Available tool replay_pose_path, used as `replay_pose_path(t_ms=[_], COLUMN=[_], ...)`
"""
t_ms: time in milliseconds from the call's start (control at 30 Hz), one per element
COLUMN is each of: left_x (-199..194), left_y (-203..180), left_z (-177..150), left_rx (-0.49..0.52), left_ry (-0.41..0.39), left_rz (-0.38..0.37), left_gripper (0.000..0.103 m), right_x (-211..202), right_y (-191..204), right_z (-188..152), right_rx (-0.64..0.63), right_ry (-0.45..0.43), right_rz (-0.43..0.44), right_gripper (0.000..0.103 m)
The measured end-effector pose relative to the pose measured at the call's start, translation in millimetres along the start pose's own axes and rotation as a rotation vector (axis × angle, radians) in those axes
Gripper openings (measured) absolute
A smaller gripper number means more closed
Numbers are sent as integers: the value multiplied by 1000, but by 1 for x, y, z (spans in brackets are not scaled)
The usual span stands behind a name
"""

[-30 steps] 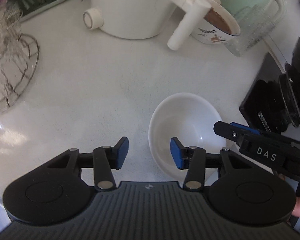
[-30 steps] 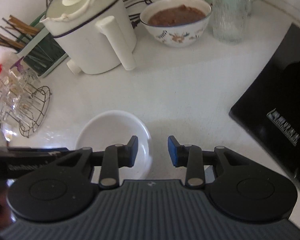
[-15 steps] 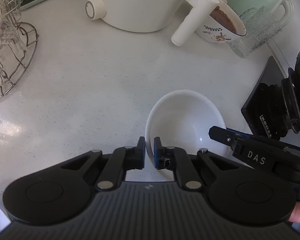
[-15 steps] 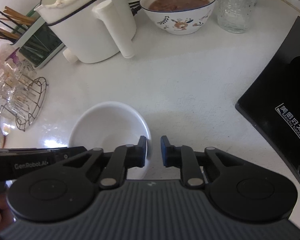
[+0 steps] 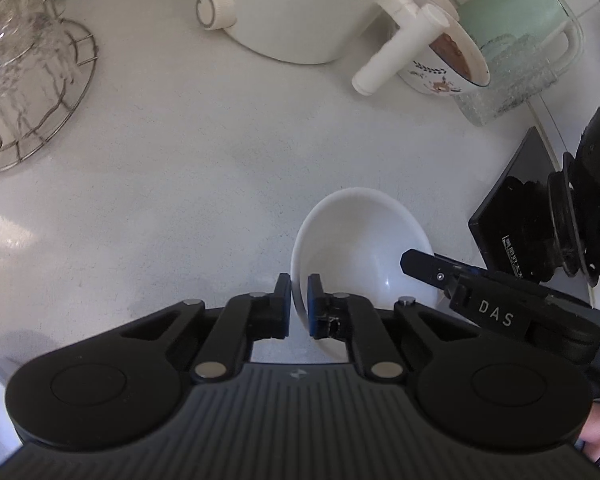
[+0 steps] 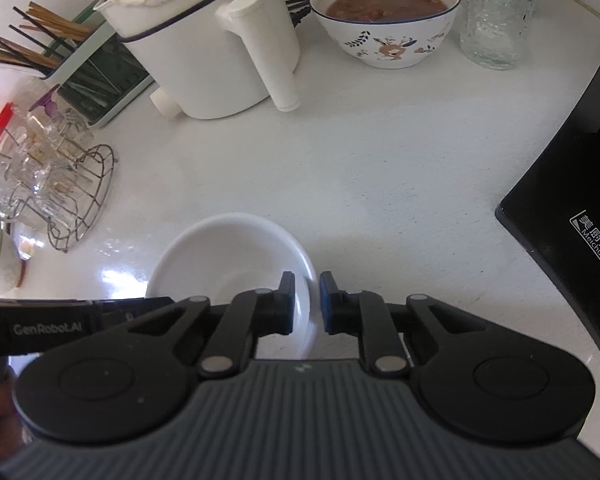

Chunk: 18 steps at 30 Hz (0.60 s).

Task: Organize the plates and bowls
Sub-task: 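Carry the white ceramic bowl with both tools toward the nested plastic bowls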

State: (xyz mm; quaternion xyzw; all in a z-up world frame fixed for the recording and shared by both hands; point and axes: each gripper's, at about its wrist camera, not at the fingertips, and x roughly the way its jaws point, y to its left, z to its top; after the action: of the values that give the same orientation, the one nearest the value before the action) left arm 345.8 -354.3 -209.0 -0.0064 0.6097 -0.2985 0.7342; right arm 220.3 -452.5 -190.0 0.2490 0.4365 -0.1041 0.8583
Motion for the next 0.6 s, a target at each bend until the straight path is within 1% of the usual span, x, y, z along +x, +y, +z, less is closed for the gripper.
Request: replay_pose_path(t_ms=[100, 267, 367, 500, 600], left_x=[-11, -33, -45, -62, -77], left_y=[2, 13, 22, 25, 32], left_z=[-1, -4, -8, -17, -24], left_rx=[-3, -58, -117, -136, -158], left_ry=[-15, -35, -34, -57, -79], left_rz=[7, -24, -49, -49, -58], left_gripper=[10, 10, 10, 10, 10], right_x=[-7, -22, -29, -35, -40], right_y=[2, 8, 15, 18, 24], right_z=[1, 2, 3, 3, 2], right_rx=[19, 20, 9, 21, 5], right_ry=[1, -12, -23, -24, -20], right_rz=[37, 84, 96, 131, 153], right_gripper=[16, 16, 16, 16, 16])
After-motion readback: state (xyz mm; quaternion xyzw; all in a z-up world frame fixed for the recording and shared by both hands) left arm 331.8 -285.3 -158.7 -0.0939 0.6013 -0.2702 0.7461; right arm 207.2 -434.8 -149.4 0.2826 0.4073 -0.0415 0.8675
